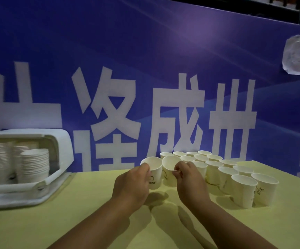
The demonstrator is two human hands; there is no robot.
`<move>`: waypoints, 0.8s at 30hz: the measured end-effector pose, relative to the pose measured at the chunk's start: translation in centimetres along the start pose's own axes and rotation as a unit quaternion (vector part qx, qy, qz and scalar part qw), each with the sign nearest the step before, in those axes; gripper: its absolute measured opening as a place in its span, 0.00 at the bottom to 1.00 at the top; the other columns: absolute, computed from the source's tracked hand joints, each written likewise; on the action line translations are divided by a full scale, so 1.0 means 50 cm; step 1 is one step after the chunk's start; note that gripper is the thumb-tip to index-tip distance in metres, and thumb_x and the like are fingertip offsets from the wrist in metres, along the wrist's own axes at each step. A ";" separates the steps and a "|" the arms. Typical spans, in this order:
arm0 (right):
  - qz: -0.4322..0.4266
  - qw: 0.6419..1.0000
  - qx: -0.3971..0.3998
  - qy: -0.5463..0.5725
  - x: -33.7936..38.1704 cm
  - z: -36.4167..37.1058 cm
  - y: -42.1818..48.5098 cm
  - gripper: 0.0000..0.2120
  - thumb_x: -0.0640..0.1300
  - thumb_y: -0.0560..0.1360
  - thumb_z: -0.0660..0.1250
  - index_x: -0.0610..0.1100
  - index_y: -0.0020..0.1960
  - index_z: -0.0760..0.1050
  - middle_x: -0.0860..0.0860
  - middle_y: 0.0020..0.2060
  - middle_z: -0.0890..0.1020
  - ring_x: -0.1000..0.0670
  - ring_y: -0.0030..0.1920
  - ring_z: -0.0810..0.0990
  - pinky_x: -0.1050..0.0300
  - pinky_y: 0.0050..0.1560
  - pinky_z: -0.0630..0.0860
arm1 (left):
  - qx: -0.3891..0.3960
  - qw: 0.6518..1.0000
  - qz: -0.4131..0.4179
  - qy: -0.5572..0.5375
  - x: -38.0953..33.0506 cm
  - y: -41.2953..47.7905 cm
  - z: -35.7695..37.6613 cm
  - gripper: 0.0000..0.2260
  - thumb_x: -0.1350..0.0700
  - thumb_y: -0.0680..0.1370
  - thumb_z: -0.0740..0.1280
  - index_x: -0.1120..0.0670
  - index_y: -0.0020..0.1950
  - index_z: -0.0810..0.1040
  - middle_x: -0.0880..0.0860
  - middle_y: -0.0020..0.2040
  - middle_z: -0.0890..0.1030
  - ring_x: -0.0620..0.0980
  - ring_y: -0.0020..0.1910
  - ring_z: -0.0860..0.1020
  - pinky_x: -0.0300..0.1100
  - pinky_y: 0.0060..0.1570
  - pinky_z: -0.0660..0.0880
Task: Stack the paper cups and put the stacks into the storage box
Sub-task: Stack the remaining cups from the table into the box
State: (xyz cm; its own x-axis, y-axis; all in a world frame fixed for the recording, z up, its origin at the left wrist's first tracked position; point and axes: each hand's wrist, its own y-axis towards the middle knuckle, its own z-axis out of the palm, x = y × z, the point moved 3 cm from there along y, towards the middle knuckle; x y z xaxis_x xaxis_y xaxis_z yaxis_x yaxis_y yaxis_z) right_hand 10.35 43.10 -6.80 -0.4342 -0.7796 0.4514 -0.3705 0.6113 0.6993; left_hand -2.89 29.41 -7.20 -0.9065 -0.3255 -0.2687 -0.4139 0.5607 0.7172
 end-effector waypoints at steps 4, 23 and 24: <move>-0.022 0.999 0.002 0.046 0.071 0.042 0.005 0.02 0.50 0.80 0.64 0.57 0.51 0.74 0.58 0.45 0.73 0.55 0.43 0.74 0.61 0.40 0.75 | -0.020 1.000 -0.007 0.020 0.071 -0.012 -0.047 0.06 0.45 0.85 0.57 0.43 0.58 0.71 0.41 0.50 0.78 0.45 0.44 0.78 0.40 0.43 0.81; -0.062 0.970 0.010 0.236 0.392 0.250 0.015 0.12 0.45 0.77 0.70 0.60 0.47 0.69 0.62 0.53 0.61 0.54 0.54 0.70 0.76 0.39 0.65 | -0.156 0.984 -0.057 0.069 0.373 -0.021 -0.235 0.13 0.45 0.84 0.53 0.49 0.46 0.71 0.47 0.36 0.75 0.51 0.32 0.72 0.41 0.30 0.63; -0.064 0.966 0.007 0.250 0.408 0.261 0.017 0.12 0.45 0.77 0.69 0.60 0.47 0.69 0.62 0.55 0.61 0.54 0.55 0.69 0.75 0.40 0.66 | -0.169 0.981 -0.062 0.071 0.382 -0.019 -0.247 0.12 0.47 0.84 0.56 0.51 0.46 0.72 0.48 0.36 0.76 0.54 0.33 0.72 0.43 0.31 0.64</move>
State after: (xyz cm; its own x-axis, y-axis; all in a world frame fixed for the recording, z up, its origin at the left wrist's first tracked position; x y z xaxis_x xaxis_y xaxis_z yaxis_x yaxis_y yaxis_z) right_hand -9.54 29.48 -4.21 0.0662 -0.8153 0.5752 -0.4083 0.5039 0.7612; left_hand -18.79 13.26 -5.05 -0.8203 -0.4913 -0.2928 -0.4478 0.2334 0.8631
